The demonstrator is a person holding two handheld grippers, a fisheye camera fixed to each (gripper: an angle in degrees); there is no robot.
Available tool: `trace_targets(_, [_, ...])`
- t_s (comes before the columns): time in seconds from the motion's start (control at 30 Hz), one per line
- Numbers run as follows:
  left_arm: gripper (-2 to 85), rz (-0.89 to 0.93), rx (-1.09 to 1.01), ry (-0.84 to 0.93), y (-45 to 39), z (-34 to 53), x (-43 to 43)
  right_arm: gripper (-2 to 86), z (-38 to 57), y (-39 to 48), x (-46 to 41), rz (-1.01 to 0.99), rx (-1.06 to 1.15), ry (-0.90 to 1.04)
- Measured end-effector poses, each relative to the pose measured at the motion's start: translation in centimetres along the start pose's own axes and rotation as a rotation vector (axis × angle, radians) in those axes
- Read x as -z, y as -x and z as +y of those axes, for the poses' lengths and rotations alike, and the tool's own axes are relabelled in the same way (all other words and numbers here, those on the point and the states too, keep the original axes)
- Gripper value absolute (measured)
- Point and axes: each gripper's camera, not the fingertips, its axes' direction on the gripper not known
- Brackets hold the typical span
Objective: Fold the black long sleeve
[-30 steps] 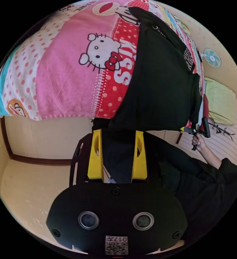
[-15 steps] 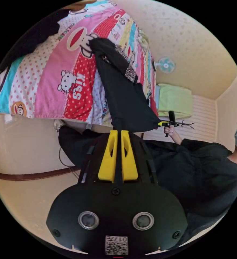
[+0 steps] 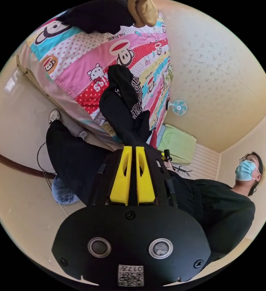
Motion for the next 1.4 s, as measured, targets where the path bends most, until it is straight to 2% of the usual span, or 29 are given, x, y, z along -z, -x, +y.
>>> trace_targets(0.07, [0.8,0.048,-0.009,-0.013,0.1,-4.1,-0.6,2.3,-5.9,-0.6,0.2,0.016,-0.089,-0.029])
trace_targets(0.17, [1.4,0.095,-0.038,-0.058,-0.6,-12.3,-1.4,2.5,-13.5,1.0,0.9,0.05,-0.06,-0.079])
trace_targets(0.3, [3.7,-0.03,-0.131,-0.111,-2.8,-23.2,-3.6,3.4,-19.9,2.5,2.7,0.074,-0.06,-0.267])
trace_targets(0.4, [9.8,-0.076,-0.148,-0.217,-2.9,-26.2,-3.9,5.1,-20.6,3.7,3.5,0.016,-0.01,-0.43])
trace_targets(0.5, [12.5,-0.127,-0.111,-0.24,-0.9,-24.7,-5.2,6.6,-19.6,5.4,0.2,0.172,0.063,-0.381])
trace_targets(0.57, [13.1,-0.256,-0.086,-0.232,0.4,-22.4,-6.6,6.9,-18.2,6.5,-5.1,0.484,0.131,-0.302])
trace_targets(0.67, [14.3,-0.376,-0.012,-0.229,3.2,-18.6,-9.4,6.6,-17.0,6.7,-12.4,0.739,0.246,-0.234])
trace_targets(0.77, [14.8,-0.319,0.088,-0.208,6.2,-16.5,-12.5,6.0,-16.6,6.4,-17.7,0.791,0.329,-0.246])
trace_targets(0.9, [9.1,-0.202,0.246,-0.334,8.8,-15.0,-14.1,5.0,-17.4,6.0,-22.5,0.812,0.388,-0.21])
trace_targets(0.97, [5.1,-0.129,0.306,-0.389,9.2,-14.4,-14.0,3.6,-19.9,2.8,-24.5,0.932,0.183,-0.053])
trace_targets(1.0, [4.6,-0.081,0.334,-0.431,8.7,-14.0,-13.9,3.3,-20.2,2.0,-24.6,0.958,0.123,-0.035])
trace_targets(1.03, [4.4,-0.073,0.332,-0.452,8.1,-13.7,-13.8,2.8,-19.9,1.7,-23.8,0.895,0.117,-0.069])
trace_targets(1.13, [4.0,-0.163,0.079,-0.437,1.1,-13.8,-14.7,2.1,-17.4,2.4,-20.4,0.783,0.124,-0.177])
trace_targets(1.2, [3.9,-0.289,-0.231,-0.325,-6.6,-13.8,-18.5,1.8,-15.3,2.3,-18.3,0.748,0.092,-0.2])
trace_targets(1.23, [3.9,-0.314,-0.295,-0.293,-8.2,-13.7,-19.8,1.7,-13.9,1.9,-17.0,0.714,0.088,-0.2])
trace_targets(1.3, [3.8,-0.356,-0.509,-0.151,-13.2,-12.8,-25.9,1.8,-12.0,1.1,-15.4,0.674,0.097,-0.179])
trace_targets(1.33, [3.8,-0.356,-0.554,-0.107,-14.0,-12.6,-27.7,2.0,-11.0,0.4,-14.6,0.655,0.121,-0.138])
trace_targets(1.4, [4.3,-0.367,-0.625,0.1,-15.0,-12.2,-34.9,2.3,-9.9,-0.8,-13.7,0.667,0.133,-0.085])
